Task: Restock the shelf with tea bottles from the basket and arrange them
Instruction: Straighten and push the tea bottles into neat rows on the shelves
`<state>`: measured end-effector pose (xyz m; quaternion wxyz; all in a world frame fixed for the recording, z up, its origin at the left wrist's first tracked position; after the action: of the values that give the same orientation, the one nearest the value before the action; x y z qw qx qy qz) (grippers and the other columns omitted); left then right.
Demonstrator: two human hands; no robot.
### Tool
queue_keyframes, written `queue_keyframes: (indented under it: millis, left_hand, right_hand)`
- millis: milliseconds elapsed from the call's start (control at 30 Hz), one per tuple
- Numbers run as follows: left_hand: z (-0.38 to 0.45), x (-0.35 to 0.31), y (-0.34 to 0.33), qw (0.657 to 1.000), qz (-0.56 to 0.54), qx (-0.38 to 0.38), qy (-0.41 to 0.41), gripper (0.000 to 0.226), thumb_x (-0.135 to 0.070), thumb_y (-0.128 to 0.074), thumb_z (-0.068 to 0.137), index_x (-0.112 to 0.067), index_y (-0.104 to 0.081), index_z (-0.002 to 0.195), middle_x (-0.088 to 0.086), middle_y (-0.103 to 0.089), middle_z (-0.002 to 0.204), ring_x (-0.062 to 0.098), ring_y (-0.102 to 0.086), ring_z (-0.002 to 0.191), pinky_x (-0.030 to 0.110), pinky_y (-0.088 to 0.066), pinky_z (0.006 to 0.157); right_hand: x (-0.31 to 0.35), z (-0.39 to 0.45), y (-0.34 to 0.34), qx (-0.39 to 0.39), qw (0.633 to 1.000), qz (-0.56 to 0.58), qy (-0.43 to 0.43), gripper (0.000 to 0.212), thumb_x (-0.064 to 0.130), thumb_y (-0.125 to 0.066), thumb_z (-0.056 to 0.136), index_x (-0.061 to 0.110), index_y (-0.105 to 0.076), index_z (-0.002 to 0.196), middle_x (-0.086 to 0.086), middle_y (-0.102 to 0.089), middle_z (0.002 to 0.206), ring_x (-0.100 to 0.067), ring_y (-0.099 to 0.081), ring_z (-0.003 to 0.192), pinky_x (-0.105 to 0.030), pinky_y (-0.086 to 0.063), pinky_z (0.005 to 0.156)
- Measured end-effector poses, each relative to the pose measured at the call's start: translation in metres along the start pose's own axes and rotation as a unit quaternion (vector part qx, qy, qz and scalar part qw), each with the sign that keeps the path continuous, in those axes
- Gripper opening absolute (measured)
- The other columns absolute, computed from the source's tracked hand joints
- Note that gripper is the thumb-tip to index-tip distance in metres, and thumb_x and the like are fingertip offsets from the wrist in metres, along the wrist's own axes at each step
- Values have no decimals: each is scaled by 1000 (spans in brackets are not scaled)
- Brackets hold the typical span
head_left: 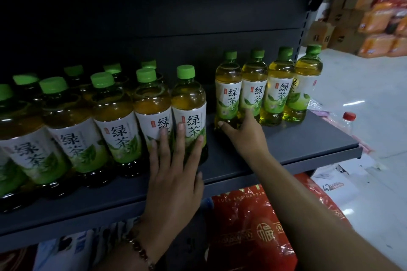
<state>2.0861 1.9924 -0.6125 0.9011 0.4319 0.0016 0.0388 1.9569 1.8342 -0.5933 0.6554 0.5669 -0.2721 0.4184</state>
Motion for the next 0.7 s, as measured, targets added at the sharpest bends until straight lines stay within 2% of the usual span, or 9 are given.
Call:
queue_keyframes:
  millis: [67, 167, 300, 400, 567, 700]
  left_hand:
    - [-1, 0, -1, 1000, -2, -4, 1, 74, -31, -58, 87, -16, -32, 155, 19, -6, 166, 45, 1, 151, 65, -13, 118]
    - [-1, 1, -2, 1000, -6, -8, 3, 77, -27, -67, 87, -16, -32, 155, 19, -6, 166, 45, 1, 151, 65, -12, 118]
    - [-1, 1, -3, 1000, -5, -11, 5, 81, -27, -70, 84, -16, -33, 155, 19, -7, 166, 44, 1, 151, 65, -12, 118]
    - [-1, 1, -3, 1000, -8, -12, 3, 76, -28, -62, 87, -17, -31, 156, 18, -6, 166, 43, 2, 152, 65, -12, 117]
    - [-2, 2, -5, 1000, -4, -1, 7, 77, -29, -62, 88, -19, -28, 157, 16, -2, 167, 43, 2, 152, 66, -13, 117]
    - [-3, 1, -5, 1000, -2, -1, 8, 74, -31, -56, 88, -18, -30, 156, 17, -4, 166, 43, 1, 152, 67, -14, 117]
  right_hand:
    - [2, 2, -6, -11, 999, -37, -2, 63, 53, -71, 80, 21, -49, 129, -5, -61, 126, -27, -59, 116, -43, -52, 92]
    - [6, 6, -12, -27, 993, -111, -4, 67, 51, -69, 84, 14, -45, 133, -12, -53, 130, -32, -55, 119, -41, -47, 91]
    - [9, 8, -18, -43, 987, -155, 10, 52, 38, -67, 90, 8, -44, 125, -17, -53, 128, -35, -53, 118, -43, -46, 86]
    - [9, 9, -21, -47, 987, -154, 8, 46, 30, -64, 93, 6, -42, 125, -19, -53, 129, -37, -52, 119, -44, -46, 87]
    - [6, 10, -24, -32, 991, -131, -1, 39, 24, -63, 93, 5, -41, 120, -21, -60, 123, -39, -58, 115, -43, -47, 85]
    - [5, 11, -21, -30, 995, -96, -2, 44, 26, -66, 91, 8, -41, 123, -17, -61, 124, -37, -57, 116, -44, -47, 86]
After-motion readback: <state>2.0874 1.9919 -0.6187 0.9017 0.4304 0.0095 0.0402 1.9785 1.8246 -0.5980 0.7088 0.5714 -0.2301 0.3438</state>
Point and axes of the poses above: each hand's wrist, its own z-axis towards the middle knuckle, its own y-axis out of the back of the hand, x = y × z, the point moved 5 cm from there along z, towards the middle knuckle
